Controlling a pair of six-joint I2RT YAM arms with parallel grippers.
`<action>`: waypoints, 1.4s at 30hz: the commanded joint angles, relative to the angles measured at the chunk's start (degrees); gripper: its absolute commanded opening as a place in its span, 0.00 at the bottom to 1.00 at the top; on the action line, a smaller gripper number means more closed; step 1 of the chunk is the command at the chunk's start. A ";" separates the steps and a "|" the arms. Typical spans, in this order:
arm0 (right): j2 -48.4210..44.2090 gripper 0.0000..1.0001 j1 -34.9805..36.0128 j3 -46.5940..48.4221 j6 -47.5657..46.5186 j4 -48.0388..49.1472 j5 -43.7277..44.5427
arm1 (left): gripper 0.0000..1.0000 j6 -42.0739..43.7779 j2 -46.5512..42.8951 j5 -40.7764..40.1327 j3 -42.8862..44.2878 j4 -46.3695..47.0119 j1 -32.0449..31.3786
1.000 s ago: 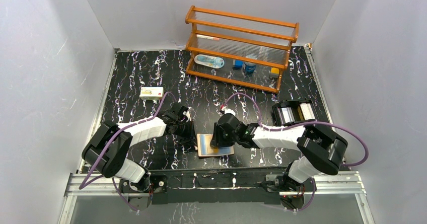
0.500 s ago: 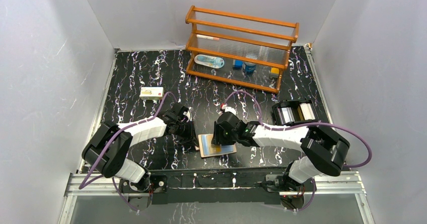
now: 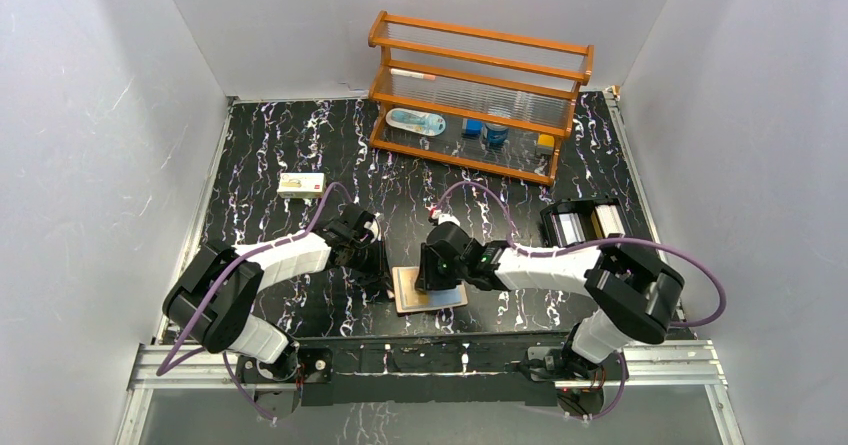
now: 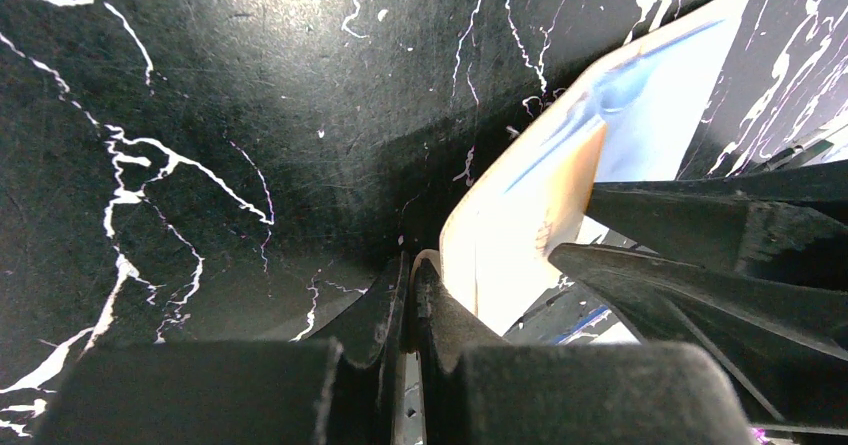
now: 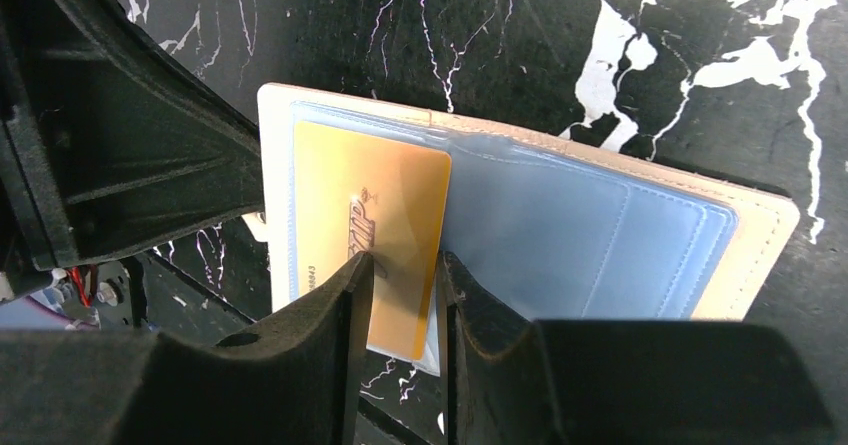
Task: Put the credit cards into the card holder
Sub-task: Insert the credit card into the card holder.
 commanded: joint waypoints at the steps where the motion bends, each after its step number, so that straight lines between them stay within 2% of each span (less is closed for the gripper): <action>1: 1.49 0.37 0.35 2.14 0.52 5.61 -2.01 | 0.00 1.24 2.70 -4.38 -1.15 -4.65 -1.16; 6: 1.37 0.37 0.37 1.98 1.72 5.87 -1.63 | 0.00 1.26 2.88 -4.60 -0.89 -4.68 -1.27; 11: -3.99 0.45 0.39 1.45 1.15 -1.69 4.11 | 0.00 1.85 2.15 -7.72 1.13 -7.98 -1.27; 16: -10.53 0.45 -0.02 -1.74 1.15 -4.90 8.11 | 0.00 2.63 2.00 -8.50 2.09 -9.14 -1.27; 24: -12.50 0.48 -0.86 -2.69 1.21 -7.68 10.70 | 0.01 2.60 1.14 -9.39 2.90 -10.70 -1.27; 32: -9.22 0.43 -1.61 -3.84 -0.79 -4.52 8.89 | 0.00 2.94 2.23 -8.96 4.12 -11.18 -1.27; 42: -4.61 0.33 -1.72 2.13 -1.50 -21.38 18.89 | 0.00 3.12 2.52 -9.83 4.17 -11.60 -1.27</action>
